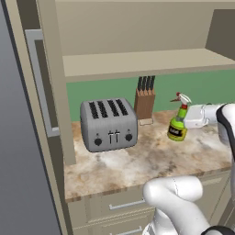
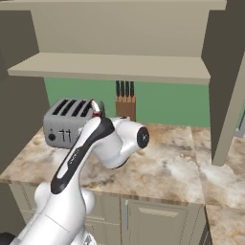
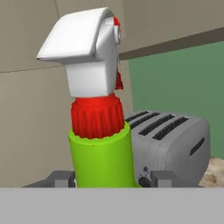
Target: Move the cutting board and knife to the sink. Then move spray from the cabinet to the counter.
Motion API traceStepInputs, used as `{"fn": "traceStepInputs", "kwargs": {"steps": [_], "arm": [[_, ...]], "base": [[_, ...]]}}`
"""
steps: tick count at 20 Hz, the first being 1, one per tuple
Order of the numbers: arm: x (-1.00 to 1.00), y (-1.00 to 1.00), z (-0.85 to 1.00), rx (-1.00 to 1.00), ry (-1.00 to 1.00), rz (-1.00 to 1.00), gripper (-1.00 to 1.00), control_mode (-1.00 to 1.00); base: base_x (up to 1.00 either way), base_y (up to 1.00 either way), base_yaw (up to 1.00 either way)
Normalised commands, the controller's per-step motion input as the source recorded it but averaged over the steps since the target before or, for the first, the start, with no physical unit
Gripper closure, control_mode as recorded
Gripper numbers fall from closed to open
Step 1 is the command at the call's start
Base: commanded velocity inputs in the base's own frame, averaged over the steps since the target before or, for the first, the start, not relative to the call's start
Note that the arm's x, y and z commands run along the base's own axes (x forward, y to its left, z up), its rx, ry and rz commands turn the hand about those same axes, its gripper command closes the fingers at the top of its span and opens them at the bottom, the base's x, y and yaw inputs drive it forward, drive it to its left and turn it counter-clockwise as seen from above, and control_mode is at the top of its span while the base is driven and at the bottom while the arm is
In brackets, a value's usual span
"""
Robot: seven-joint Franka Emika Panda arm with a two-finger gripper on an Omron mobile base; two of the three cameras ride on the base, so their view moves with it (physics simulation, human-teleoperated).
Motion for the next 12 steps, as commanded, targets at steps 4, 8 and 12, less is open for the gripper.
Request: {"fn": "traceStepInputs", "kwargs": {"steps": [4,8,12], "arm": [[0.00,-0.16,-0.44,0.00,-0.06,0.05,1.00,-1.00],[0.04,-0.12,-0.45,0.00,-0.09,0.03,1.00,-1.00],[0.24,-0.02,-0.48,0.00,-0.01,0.00,1.00,-1.00]], "base": [[0.00,0.00,0.00],[0.00,0.00,0.00],[0.00,0.00,0.00]]}}
